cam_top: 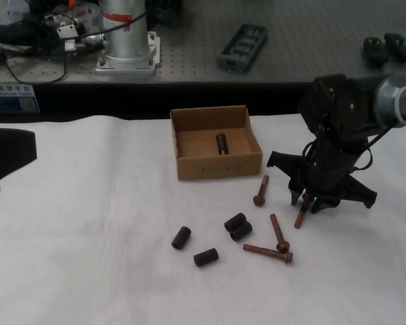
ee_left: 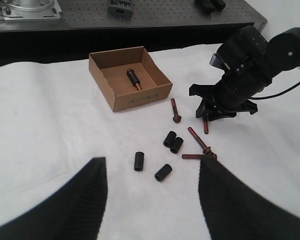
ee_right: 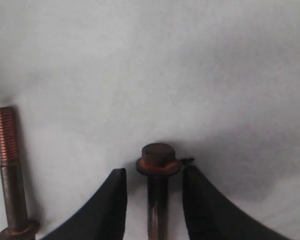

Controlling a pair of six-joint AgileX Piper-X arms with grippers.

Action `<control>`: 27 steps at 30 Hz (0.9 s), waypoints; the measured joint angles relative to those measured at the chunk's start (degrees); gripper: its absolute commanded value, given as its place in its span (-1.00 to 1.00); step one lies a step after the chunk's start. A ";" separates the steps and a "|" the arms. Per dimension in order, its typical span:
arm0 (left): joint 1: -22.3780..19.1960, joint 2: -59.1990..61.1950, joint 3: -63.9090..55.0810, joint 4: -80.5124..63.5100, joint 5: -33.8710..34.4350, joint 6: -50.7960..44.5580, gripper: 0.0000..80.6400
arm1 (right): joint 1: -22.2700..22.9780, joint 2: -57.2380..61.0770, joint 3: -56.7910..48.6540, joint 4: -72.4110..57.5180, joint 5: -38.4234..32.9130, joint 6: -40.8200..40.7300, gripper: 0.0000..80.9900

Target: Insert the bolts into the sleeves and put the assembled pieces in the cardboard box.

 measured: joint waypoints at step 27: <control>0.00 0.00 0.00 -1.06 0.00 0.00 0.00 | -0.24 -1.10 -0.15 2.97 -4.15 -8.74 -0.93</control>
